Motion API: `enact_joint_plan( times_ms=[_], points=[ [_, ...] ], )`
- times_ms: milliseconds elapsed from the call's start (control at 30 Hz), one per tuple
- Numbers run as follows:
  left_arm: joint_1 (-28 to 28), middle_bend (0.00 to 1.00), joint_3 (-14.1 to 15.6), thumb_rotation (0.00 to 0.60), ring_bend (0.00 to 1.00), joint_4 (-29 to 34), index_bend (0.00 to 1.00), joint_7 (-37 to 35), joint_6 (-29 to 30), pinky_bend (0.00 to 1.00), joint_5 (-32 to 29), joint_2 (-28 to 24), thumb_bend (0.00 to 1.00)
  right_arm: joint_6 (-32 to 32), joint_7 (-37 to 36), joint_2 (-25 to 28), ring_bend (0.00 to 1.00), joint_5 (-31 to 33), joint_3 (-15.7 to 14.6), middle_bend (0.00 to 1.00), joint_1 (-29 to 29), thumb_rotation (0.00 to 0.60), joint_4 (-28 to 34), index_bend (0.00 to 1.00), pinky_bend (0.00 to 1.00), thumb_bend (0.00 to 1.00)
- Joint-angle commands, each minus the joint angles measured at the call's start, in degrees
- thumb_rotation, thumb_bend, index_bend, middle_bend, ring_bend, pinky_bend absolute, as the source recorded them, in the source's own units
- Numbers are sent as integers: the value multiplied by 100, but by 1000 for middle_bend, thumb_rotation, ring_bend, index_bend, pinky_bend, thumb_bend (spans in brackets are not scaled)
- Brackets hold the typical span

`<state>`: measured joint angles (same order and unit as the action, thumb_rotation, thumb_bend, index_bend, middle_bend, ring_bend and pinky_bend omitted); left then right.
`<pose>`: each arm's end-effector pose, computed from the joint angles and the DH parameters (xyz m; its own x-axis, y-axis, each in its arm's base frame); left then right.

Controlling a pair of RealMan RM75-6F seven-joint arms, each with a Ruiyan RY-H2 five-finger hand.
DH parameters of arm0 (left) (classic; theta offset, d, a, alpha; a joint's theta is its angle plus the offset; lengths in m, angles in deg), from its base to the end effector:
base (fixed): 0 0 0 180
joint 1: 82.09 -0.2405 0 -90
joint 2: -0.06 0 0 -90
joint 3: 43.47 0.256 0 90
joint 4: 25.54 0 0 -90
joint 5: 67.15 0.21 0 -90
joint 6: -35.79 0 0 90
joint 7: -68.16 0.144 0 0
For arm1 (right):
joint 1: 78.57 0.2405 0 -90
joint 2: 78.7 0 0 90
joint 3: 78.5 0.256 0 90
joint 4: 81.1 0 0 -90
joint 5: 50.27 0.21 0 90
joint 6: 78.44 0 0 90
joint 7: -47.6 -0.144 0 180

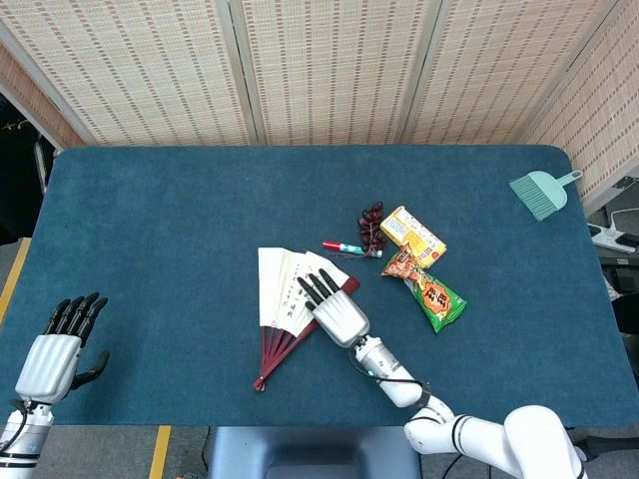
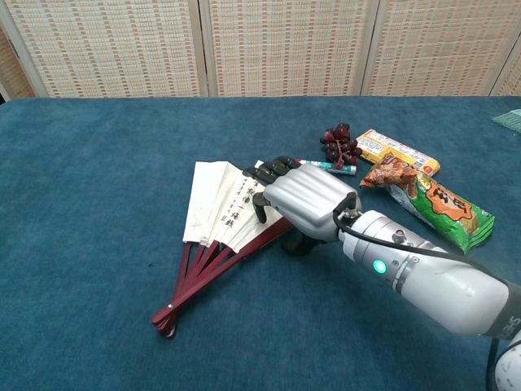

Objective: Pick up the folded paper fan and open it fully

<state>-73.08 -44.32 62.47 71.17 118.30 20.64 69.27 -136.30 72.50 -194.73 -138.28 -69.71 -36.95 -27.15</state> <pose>-0.3053 0.1963 0.1246 0.4409 0.0490 0.8962 0.8943 -0.1084 -0.4340 -0.1161 -0.3111 -0.1342 0.6611 0.0089 0.7502 -0.5907 -0.6102 0.5278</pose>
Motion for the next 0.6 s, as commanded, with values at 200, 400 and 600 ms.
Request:
enact_joint_plan(
  times_ms=[200, 400, 600],
  points=[
    [-7, 0, -11, 600, 0, 0, 0, 22, -8, 41, -21, -38, 379, -191, 15, -337, 0, 26, 24, 0, 118, 600, -382, 445, 20, 179],
    [-21, 0, -18, 600, 0, 0, 0, 37, 17, 41, -22, -43, 380, -259, 218, -559, 0, 119, 118, 0, 207, 600, -685, 498, 35, 331],
    [-27, 0, -36, 600, 0, -6, 0, 70, 20, 41, -54, -39, 379, -275, 171, -645, 0, 157, 158, 10, 270, 600, -815, 549, 53, 524]
  ],
)
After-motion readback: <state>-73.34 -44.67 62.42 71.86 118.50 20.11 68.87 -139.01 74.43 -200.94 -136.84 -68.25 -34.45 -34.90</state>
